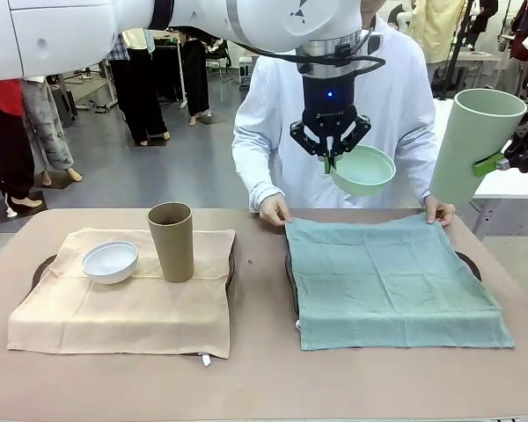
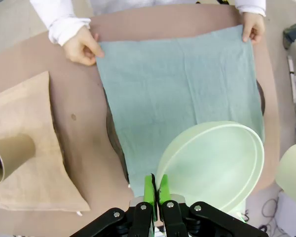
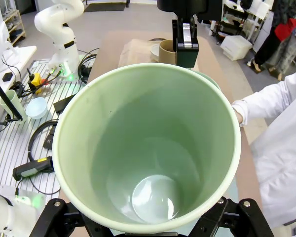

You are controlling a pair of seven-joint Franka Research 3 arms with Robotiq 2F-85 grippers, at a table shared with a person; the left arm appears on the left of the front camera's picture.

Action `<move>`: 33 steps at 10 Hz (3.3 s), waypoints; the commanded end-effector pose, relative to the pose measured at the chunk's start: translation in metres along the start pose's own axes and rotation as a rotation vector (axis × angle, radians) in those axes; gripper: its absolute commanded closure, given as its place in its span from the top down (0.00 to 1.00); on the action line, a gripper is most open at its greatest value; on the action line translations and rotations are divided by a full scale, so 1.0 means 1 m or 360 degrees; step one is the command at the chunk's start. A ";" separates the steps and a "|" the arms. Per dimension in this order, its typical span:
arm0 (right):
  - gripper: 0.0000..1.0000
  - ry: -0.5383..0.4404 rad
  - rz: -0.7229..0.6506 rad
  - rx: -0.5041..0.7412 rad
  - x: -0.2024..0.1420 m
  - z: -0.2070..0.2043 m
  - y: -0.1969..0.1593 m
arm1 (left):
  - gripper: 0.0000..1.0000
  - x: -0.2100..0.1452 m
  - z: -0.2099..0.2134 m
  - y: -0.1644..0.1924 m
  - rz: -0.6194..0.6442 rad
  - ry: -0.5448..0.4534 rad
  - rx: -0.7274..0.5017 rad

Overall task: Set up a tray with a mat and arrange the tableware.
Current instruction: Place the Picnic Bowl and Reusable plastic cup back onto the Handle tray in front of the human's position.

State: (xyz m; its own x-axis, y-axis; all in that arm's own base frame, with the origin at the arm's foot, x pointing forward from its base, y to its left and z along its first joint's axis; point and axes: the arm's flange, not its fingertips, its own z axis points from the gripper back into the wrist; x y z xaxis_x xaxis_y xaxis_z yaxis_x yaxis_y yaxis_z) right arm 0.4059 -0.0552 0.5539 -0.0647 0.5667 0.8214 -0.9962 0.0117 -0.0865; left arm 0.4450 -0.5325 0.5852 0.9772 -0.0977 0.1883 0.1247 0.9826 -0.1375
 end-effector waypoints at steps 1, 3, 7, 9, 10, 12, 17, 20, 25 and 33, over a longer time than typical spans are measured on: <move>0.00 0.0009 0.0005 0.0001 0.000 -0.001 -0.001 | 0.00 0.001 0.004 0.001 -0.0005 0.0000 -0.0018; 0.00 0.0009 0.0005 0.0001 0.000 -0.001 -0.001 | 0.00 0.001 0.004 0.001 -0.0005 0.0000 -0.0018; 0.00 0.0009 0.0005 0.0001 0.000 -0.001 -0.001 | 0.00 0.001 0.004 0.001 -0.0005 0.0000 -0.0018; 0.00 0.0009 0.0005 0.0001 0.000 -0.001 -0.001 | 0.00 0.001 0.004 0.001 -0.0005 0.0000 -0.0018; 0.00 0.0009 0.0005 0.0001 0.000 -0.001 -0.001 | 0.00 0.001 0.004 0.001 -0.0005 0.0000 -0.0018; 0.85 -0.0028 0.0027 0.0032 -0.018 -0.008 -0.009 | 0.04 0.000 0.000 0.000 0.0000 0.0000 0.0000; 0.85 -0.0051 0.0123 0.0113 -0.103 -0.056 -0.037 | 0.04 0.002 -0.097 0.033 -0.0017 0.0126 0.0001; 0.85 -0.0047 0.0118 0.0153 -0.140 -0.083 -0.045 | 0.04 0.004 -0.131 0.039 0.0005 0.0121 -0.0102; 0.85 -0.0049 0.0045 0.0229 -0.158 -0.100 -0.044 | 0.04 0.010 -0.152 0.034 0.0055 0.0168 -0.0098; 0.85 -0.0087 0.0083 0.0302 -0.189 -0.138 -0.058 | 0.04 0.012 -0.188 0.046 0.0116 0.0235 -0.0081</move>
State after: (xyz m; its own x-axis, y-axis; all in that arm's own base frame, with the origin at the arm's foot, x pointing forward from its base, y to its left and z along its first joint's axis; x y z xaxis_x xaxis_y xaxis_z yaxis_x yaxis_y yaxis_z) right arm 0.4736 -0.0541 0.3317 -0.0852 0.5237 0.8476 -0.9867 -0.1628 0.0014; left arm 0.4963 -0.5210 0.4003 0.9969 -0.0684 0.0397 0.0743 0.9815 -0.1763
